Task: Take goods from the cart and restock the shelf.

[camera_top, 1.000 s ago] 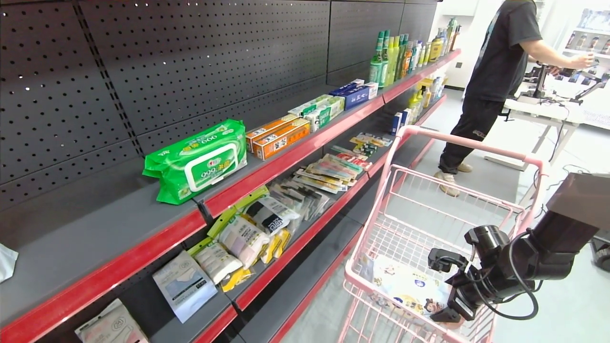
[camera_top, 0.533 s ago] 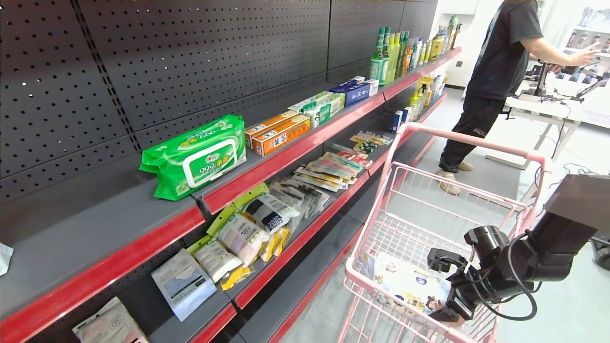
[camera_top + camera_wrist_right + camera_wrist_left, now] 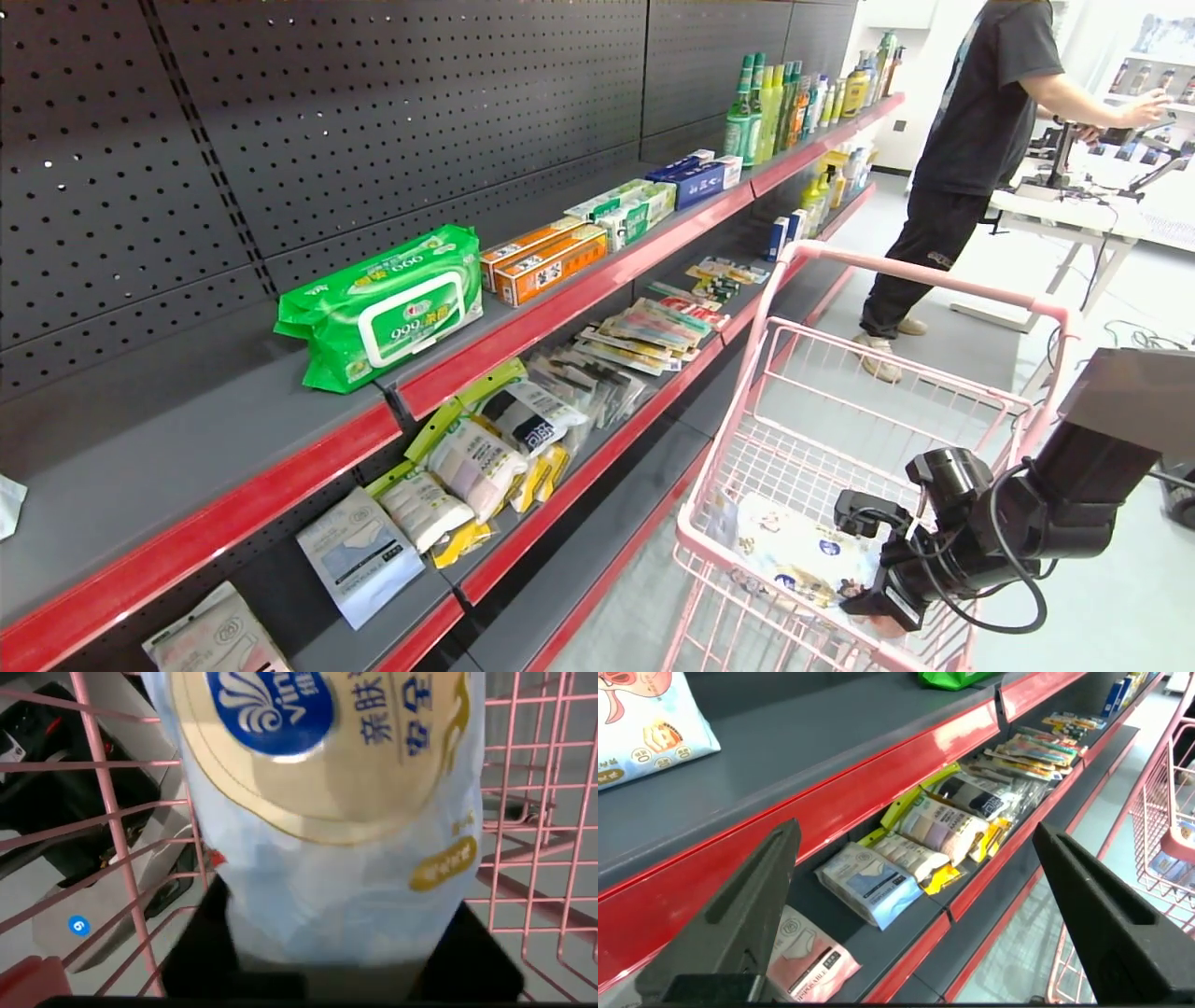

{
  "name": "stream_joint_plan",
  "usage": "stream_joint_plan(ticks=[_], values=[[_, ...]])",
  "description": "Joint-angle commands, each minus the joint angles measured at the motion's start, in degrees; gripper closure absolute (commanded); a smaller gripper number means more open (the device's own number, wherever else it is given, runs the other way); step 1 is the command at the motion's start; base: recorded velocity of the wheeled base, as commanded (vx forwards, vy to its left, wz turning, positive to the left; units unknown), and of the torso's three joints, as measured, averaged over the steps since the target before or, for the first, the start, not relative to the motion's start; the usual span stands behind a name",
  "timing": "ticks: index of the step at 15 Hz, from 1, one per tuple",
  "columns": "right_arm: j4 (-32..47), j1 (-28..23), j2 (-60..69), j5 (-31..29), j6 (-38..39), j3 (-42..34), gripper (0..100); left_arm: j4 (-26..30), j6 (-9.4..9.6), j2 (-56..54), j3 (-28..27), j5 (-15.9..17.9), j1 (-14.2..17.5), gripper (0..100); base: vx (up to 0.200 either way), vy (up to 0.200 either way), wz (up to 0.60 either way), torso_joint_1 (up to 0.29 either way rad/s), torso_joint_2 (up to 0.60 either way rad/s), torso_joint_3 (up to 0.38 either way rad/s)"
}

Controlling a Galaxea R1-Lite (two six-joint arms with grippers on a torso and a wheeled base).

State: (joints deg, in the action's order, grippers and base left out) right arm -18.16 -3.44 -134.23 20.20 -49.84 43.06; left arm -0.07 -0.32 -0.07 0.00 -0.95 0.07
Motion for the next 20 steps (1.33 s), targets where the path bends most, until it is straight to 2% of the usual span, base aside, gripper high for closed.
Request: stream_joint_plan(ticks=[1, 4, 8, 11, 12, 18, 20], values=[[0.0, -0.1, 0.7, 1.0, 1.4, 0.3, 100, 0.0, -0.03, 0.1, 0.0, 0.0, 0.0, 0, 0.0, 0.0, 0.0, 0.0, 0.0, 0.0], [-0.5, 0.0, 9.4, 0.9, 7.5, 1.1, 100, 0.0, -0.03, 0.1, 0.0, 0.0, 0.0, 0, 0.0, 0.0, 0.0, 0.0, 0.0, 0.0], [-0.7, 0.1, 20.9, -1.9, 12.7, -4.2, 100, 0.0, -0.12, 0.1, 0.0, 0.0, 0.0, 0, 0.0, 0.0, 0.0, 0.0, 0.0, 0.0], [-0.8, 1.7, 30.3, -5.6, 25.1, -7.4, 100, 0.0, -0.12, 0.1, 0.0, 0.0, 0.0, 0, 0.0, 0.0, 0.0, 0.0, 0.0, 0.0], [-0.6, 3.4, 36.6, -10.3, 30.1, -9.6, 100, 0.0, -0.12, 0.1, 0.0, 0.0, 0.0, 0, 0.0, 0.0, 0.0, 0.0, 0.0, 0.0], [-0.6, 3.7, 61.8, -15.2, 31.6, -25.0, 100, 0.0, -0.12, 0.1, 0.0, 0.0, 0.0, 0, 0.0, 0.0, 0.0, 0.017, -0.04, -0.021], [-0.4, 3.5, 68.3, -16.1, 31.7, -26.6, 100, 0.0, -0.12, 0.1, 0.0, 0.0, 0.0, 0, 0.0, 0.0, 0.0, 0.205, -0.46, -0.247]])
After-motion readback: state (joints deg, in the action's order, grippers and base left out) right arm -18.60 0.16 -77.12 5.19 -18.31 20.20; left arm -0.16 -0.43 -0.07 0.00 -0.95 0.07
